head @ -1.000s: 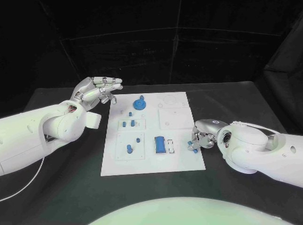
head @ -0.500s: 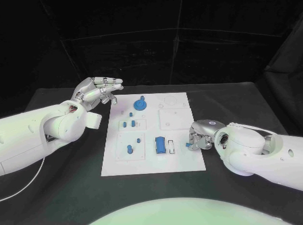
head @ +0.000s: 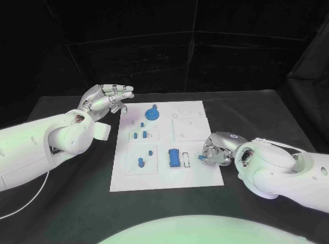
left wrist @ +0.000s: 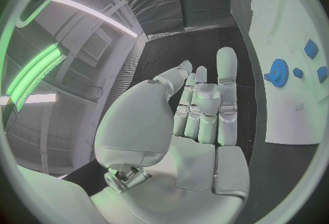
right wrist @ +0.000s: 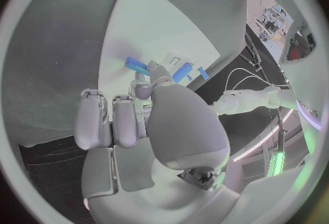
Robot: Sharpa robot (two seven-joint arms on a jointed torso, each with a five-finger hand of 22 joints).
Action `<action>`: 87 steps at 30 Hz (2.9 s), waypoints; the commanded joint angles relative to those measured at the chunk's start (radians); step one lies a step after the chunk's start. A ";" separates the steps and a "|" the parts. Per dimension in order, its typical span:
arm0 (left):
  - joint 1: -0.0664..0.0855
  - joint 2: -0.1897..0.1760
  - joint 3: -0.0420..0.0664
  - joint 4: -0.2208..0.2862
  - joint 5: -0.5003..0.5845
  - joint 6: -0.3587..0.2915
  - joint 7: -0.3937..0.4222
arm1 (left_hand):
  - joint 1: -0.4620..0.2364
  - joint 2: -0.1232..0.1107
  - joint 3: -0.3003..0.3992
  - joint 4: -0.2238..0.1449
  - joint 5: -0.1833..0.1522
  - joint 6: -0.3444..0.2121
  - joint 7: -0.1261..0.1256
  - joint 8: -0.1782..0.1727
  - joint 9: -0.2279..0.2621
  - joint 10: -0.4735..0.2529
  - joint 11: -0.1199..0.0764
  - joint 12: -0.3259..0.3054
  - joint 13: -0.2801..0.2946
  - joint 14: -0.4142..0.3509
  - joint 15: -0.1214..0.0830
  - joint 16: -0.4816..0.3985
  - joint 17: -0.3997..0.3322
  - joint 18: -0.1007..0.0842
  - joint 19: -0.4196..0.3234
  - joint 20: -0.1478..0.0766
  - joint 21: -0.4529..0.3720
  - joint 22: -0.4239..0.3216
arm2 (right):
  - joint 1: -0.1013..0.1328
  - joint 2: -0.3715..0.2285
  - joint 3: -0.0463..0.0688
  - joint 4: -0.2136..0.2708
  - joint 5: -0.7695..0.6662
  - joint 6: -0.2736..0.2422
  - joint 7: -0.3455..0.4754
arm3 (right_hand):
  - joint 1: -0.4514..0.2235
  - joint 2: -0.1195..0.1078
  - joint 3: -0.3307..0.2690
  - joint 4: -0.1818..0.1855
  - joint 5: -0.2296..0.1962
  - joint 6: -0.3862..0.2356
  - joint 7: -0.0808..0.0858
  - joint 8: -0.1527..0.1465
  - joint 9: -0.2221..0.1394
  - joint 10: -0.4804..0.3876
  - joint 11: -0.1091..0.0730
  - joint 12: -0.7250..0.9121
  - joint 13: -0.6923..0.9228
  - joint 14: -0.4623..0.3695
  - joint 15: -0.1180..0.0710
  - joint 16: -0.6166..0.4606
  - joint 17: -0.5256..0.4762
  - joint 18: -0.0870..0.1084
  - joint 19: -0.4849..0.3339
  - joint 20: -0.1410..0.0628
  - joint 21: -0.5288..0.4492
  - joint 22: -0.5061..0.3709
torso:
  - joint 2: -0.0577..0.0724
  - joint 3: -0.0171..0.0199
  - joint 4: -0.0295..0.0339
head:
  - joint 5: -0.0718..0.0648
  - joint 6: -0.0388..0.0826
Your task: Assemble the parts on the task board
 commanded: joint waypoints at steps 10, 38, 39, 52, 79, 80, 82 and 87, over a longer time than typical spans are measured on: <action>0.001 0.001 0.000 0.003 0.002 0.011 0.008 | 0.001 0.004 -0.004 0.001 0.005 -0.005 -0.002 0.007 -0.001 -0.009 0.000 0.007 0.001 -0.007 0.002 0.002 0.000 0.014 0.000 0.002 -0.003 -0.001 | 0.002 0.039 0.001 0.001 0.171 -0.146 0.015 | -0.071 -0.045 0.047 0.047 0.029 0.023 -0.011 -0.003 0.017 0.019 -0.001 0.011 0.007 0.046 -0.009 0.004 0.009 -0.021 0.012 -0.001 0.006 0.011 | 0.001 -0.0003 -0.0006 | 0.008 -0.004; 0.002 0.001 0.000 0.006 0.002 0.016 0.004 | 0.001 0.005 -0.005 0.001 0.005 -0.006 -0.002 0.007 -0.001 -0.011 0.000 0.009 0.001 -0.008 0.002 0.003 -0.002 0.014 0.001 0.002 -0.004 -0.002 | 0.002 0.160 0.001 -0.083 0.112 -0.078 -0.079 | -0.173 -0.052 0.031 0.136 0.074 0.066 -0.027 0.009 0.038 0.049 -0.013 0.039 0.028 0.051 -0.018 0.018 0.036 -0.025 0.028 -0.008 0.015 0.032 | 0.001 0.0003 -0.0024 | 0.018 -0.009; 0.002 0.002 0.000 0.007 0.002 0.016 0.004 | 0.001 0.005 -0.005 0.001 0.005 -0.006 -0.002 0.007 -0.001 -0.011 0.000 0.009 0.001 -0.008 0.002 0.003 -0.002 0.014 0.001 0.002 -0.004 -0.002 | 0.002 0.163 0.001 -0.085 0.109 -0.074 -0.080 | -0.175 -0.052 0.031 0.138 0.074 0.067 -0.028 0.010 0.039 0.049 -0.013 0.039 0.029 0.051 -0.018 0.018 0.036 -0.025 0.028 -0.009 0.015 0.032 | 0.001 0.0003 -0.0024 | 0.018 -0.009; 0.002 0.001 0.000 0.007 0.002 0.017 0.003 | 0.001 0.005 -0.005 0.001 0.005 -0.006 -0.002 0.007 -0.001 -0.011 0.000 0.009 0.001 -0.008 0.002 0.003 -0.002 0.014 0.001 0.002 -0.004 -0.002 | 0.002 0.181 0.001 -0.095 0.099 -0.030 -0.087 | -0.185 -0.049 0.024 0.151 0.065 0.081 -0.034 0.016 0.049 0.065 -0.019 0.067 0.051 0.052 -0.022 0.022 0.044 -0.026 0.032 -0.013 0.018 0.039 | 0.001 0.0003 -0.0018 | 0.022 -0.015; 0.002 0.001 0.000 0.006 0.002 0.017 0.000 | 0.001 0.005 -0.005 0.001 0.005 -0.006 -0.002 0.007 -0.001 -0.011 0.000 0.009 0.001 -0.008 0.002 0.003 -0.002 0.014 0.001 0.002 -0.004 -0.002 | 0.002 0.175 0.001 -0.089 0.106 -0.010 -0.079 | -0.324 -0.019 -0.083 0.168 -0.042 0.089 -0.034 0.009 0.074 0.074 -0.018 0.072 0.069 0.052 -0.022 0.022 0.048 -0.027 0.033 -0.014 0.018 0.042 | 0.001 0.0000 -0.0023 | 0.024 -0.020; 0.002 0.001 0.000 0.006 0.002 0.017 -0.001 | 0.001 0.005 -0.005 0.001 0.005 -0.006 -0.002 0.007 -0.001 -0.011 0.000 0.009 0.001 -0.008 0.002 0.003 -0.002 0.014 0.001 0.002 -0.004 -0.002 | 0.002 0.175 0.001 -0.089 0.106 -0.010 -0.079 | -0.330 -0.017 -0.089 0.168 -0.054 0.089 -0.034 0.008 0.076 0.075 -0.018 0.073 0.070 0.052 -0.022 0.022 0.048 -0.027 0.033 -0.014 0.018 0.042 | 0.001 0.0002 -0.0017 | 0.024 -0.020; 0.002 0.001 0.000 0.006 0.002 0.017 -0.001 | 0.001 0.005 -0.005 0.001 0.005 -0.006 -0.002 0.007 -0.001 -0.011 0.000 0.009 0.001 -0.008 0.002 0.003 -0.002 0.014 0.001 0.002 -0.004 -0.002 | 0.002 0.174 0.001 -0.089 0.107 -0.012 -0.078 | -0.342 -0.014 -0.104 0.168 -0.085 0.088 -0.034 0.007 0.079 0.074 -0.018 0.071 0.071 0.052 -0.022 0.021 0.048 -0.027 0.033 -0.014 0.018 0.042 | 0.001 0.0006 -0.0013 | 0.024 -0.020; 0.002 0.001 0.000 0.006 0.002 0.017 -0.001 | 0.001 0.005 -0.005 0.001 0.005 -0.006 -0.002 0.007 -0.001 -0.011 0.000 0.009 0.001 -0.008 0.002 0.003 -0.002 0.014 0.001 0.002 -0.004 -0.002 | 0.002 0.168 0.001 -0.091 0.108 -0.027 -0.073 | -0.352 -0.009 -0.121 0.168 -0.114 0.087 -0.034 0.005 0.083 0.072 -0.017 0.065 0.069 0.051 -0.022 0.018 0.043 -0.026 0.031 -0.013 0.016 0.040 | 0.001 0.0007 -0.0022 | 0.024 -0.020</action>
